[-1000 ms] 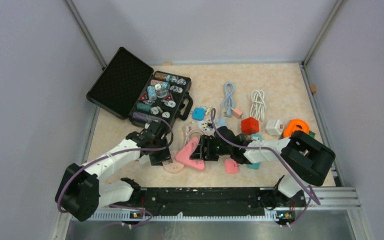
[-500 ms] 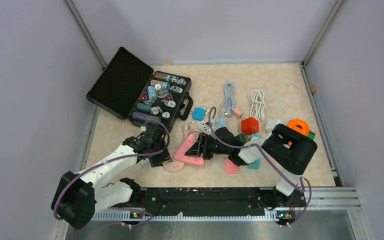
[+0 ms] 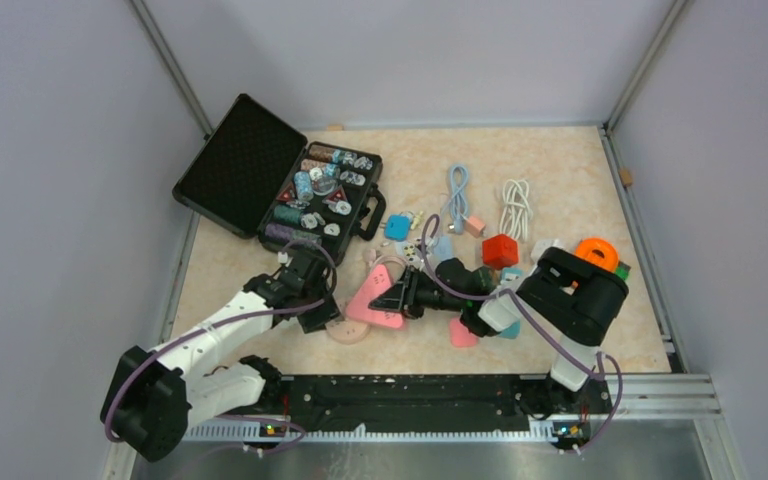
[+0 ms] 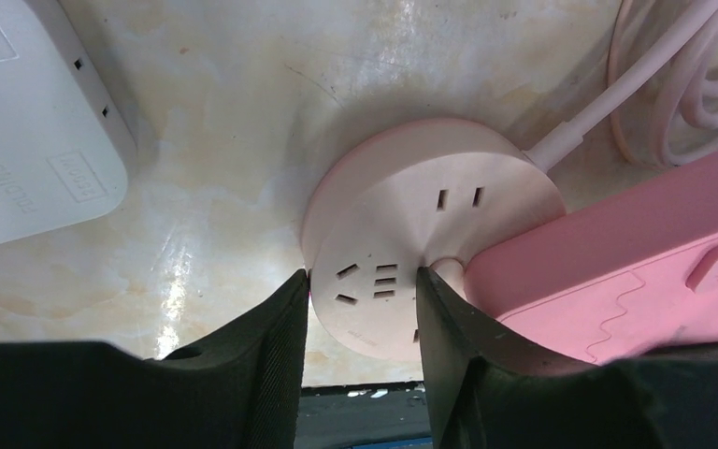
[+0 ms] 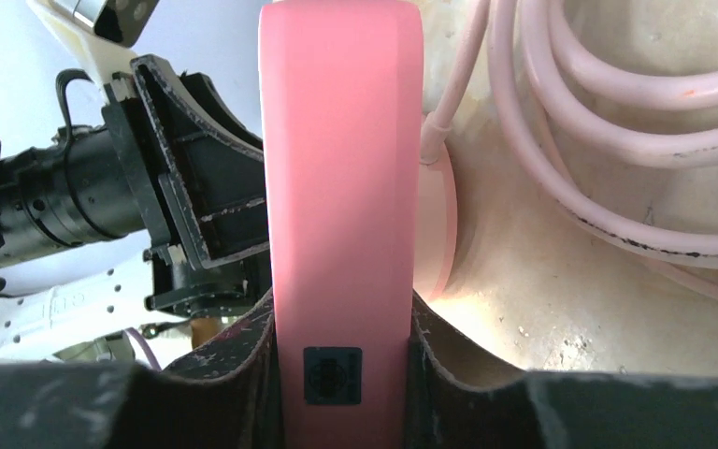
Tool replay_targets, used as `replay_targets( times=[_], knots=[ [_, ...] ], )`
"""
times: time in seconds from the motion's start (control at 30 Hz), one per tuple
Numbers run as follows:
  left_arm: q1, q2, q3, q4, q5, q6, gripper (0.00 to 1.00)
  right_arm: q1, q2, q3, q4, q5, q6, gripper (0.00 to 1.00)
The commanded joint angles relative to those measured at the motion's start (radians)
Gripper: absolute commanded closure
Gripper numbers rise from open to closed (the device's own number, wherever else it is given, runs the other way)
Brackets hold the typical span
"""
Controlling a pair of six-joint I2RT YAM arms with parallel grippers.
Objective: Pull the plug off the socket
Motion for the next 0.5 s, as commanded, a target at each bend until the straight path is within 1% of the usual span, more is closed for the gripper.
replay_targets(
  times=[0.0,0.07,0.27,0.33,0.47],
  knots=[
    [-0.003,0.039,-0.03,0.051,-0.085,-0.025,0.54,0.03,0.003,0.01,0.252,-0.059,0.037,0.84],
    [-0.003,0.044,-0.019,0.031,-0.103,-0.023,0.55,0.03,0.009,0.006,0.284,-0.061,0.055,1.0],
    [-0.004,0.06,-0.012,0.025,-0.088,-0.019,0.56,0.03,0.004,-0.018,0.364,-0.056,0.101,1.0],
    [-0.004,0.059,-0.022,0.03,-0.084,-0.027,0.57,0.029,0.005,-0.028,0.424,-0.054,0.134,1.0],
    [-0.004,0.046,-0.029,0.029,-0.084,-0.035,0.59,0.03,0.005,-0.038,0.492,-0.051,0.199,1.0]
  ],
)
